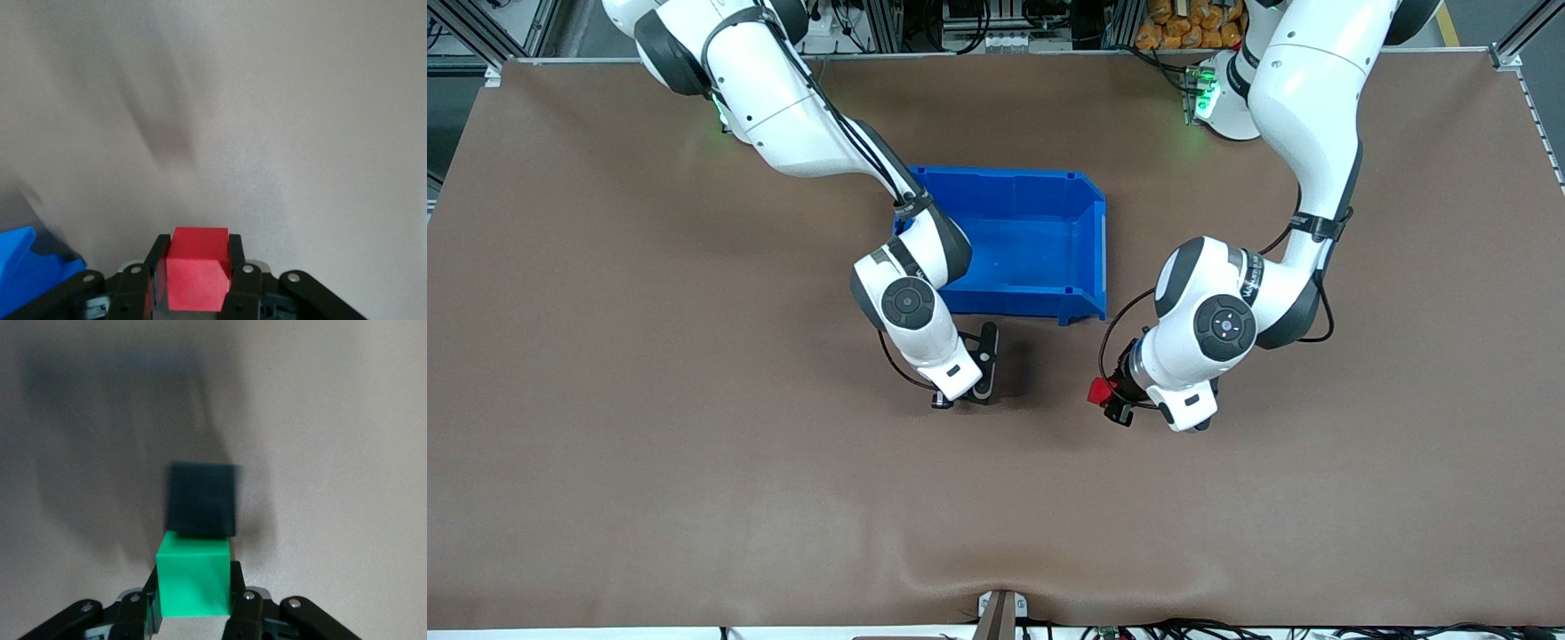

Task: Attach green and red cubes to black cube
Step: 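Carry the green cube toward the black cube while the left gripper carries red, then set the green cube against the black cube and open the right gripper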

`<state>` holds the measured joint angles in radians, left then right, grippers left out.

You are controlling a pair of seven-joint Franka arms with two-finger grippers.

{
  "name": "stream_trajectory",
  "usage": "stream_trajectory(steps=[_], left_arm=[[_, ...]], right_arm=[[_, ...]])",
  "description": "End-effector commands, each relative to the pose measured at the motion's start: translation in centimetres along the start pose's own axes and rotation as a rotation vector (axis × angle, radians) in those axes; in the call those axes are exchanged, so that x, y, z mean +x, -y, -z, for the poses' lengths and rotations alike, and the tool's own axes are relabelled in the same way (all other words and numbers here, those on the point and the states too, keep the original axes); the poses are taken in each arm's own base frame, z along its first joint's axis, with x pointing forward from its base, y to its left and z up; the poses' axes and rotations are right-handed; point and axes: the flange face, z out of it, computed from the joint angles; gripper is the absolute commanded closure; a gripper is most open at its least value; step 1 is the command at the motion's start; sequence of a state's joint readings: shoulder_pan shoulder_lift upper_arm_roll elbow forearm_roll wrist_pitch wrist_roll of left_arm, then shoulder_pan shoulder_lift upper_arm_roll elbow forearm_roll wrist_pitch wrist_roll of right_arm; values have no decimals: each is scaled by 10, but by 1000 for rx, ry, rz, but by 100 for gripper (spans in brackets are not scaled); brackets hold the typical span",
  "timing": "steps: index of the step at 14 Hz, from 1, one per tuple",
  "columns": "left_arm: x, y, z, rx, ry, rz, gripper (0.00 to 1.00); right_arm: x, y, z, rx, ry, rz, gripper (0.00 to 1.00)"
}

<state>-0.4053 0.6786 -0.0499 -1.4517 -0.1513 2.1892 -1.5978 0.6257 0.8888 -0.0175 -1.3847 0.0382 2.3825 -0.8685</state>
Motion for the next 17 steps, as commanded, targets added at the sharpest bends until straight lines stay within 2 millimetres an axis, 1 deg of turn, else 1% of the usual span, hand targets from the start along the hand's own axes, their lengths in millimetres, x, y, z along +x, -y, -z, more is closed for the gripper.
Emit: stream_trajectory(steps=[1, 2, 4, 6, 7, 8, 9, 10, 11, 12, 13, 14, 15, 16, 17], left_arm=[[-1, -8, -5, -36, 8, 26, 100], [-1, -8, -5, -39, 8, 26, 100], [-3, -8, -5, -39, 35, 45, 100], [-7, -8, -4, -40, 71, 71, 100], [-18, -7, -5, -38, 88, 68, 100], [-20, -6, -8, -39, 93, 70, 100], [-20, -7, -9, -52, 95, 74, 100], [-20, -8, -14, -53, 94, 87, 100], [-28, -6, -23, -42, 87, 115, 100], [-36, -6, -31, -36, 82, 120, 100], [-40, -10, -33, -41, 83, 122, 100], [-40, -12, -37, -41, 84, 128, 100], [-47, -12, -40, -39, 86, 136, 100], [-55, -13, -49, -39, 86, 151, 100], [-65, -16, -54, -53, 90, 173, 100]], right_arm=[[6, -5, -6, -11, -4, -17, 74], [6, -5, -6, -12, -5, -15, 1], [7, -5, -3, -18, -3, -8, 0], [6, -9, 9, -25, -9, -12, 0], [1, -14, 14, -26, -10, -19, 0], [-1, -16, 20, -28, -10, -17, 0], [-6, -23, 40, -25, -7, -30, 0], [-10, -26, 54, -9, 5, -43, 0], [-21, -36, 77, 1, 11, -68, 0], [-35, -46, 97, 17, 17, -95, 0], [-53, -57, 121, 29, 24, -123, 0], [-71, -69, 149, 29, 25, -145, 0], [-99, -85, 175, 23, 24, -193, 0], [-130, -102, 196, 13, 21, -245, 0], [-169, -120, 212, 6, 20, -306, 0]])
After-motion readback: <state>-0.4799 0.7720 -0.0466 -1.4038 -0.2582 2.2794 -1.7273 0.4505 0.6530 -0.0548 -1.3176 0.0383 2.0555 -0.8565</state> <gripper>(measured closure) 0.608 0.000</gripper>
